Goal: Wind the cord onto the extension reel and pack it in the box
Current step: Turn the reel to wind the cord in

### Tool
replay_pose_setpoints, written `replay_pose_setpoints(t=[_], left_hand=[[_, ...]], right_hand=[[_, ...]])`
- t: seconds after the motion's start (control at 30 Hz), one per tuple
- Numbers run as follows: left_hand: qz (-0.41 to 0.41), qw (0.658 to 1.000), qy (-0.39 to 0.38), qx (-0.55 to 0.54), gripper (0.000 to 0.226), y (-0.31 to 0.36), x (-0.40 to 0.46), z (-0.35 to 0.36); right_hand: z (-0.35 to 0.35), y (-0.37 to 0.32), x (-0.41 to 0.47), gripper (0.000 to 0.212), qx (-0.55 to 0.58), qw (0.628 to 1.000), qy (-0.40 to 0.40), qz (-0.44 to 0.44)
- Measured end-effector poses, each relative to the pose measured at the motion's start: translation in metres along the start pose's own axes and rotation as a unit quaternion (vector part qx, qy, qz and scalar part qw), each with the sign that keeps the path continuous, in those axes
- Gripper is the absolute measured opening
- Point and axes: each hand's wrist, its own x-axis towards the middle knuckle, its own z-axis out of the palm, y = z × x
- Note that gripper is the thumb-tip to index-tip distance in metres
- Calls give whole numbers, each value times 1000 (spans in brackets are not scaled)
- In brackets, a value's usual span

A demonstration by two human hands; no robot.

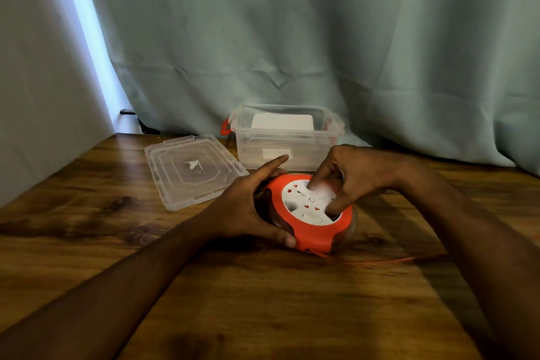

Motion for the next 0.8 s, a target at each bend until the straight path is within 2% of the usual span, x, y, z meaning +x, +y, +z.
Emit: replay_pose_setpoints(t=[0.23, 0.33, 0.43, 0.53, 0.63, 0.7, 0.8], left_hand=[[-5, 999, 29, 16, 128, -2, 0, 1], [-1, 998, 46, 45, 125, -1, 1, 1], [-13, 997, 71, 1, 99, 0, 3, -2], [-64, 989, 121, -61, 61, 6, 6, -3], [-110, 980, 127, -102, 32, 4, 10, -4], [-119, 982, 115, -90, 25, 4, 11, -5], [-128, 981, 113, -97, 26, 5, 10, -2]], right_hand=[[10, -7, 6, 42, -80, 995, 48, 24], [11, -9, 5, 45, -83, 994, 63, 27], [9, -11, 2, 50, -73, 994, 76, 14], [7, -18, -1, 52, -72, 995, 69, -6], [6, -24, -2, 54, -67, 996, 62, -20], [5, -26, -2, 56, -63, 996, 60, -22], [7, -25, -2, 55, -64, 996, 65, -12]])
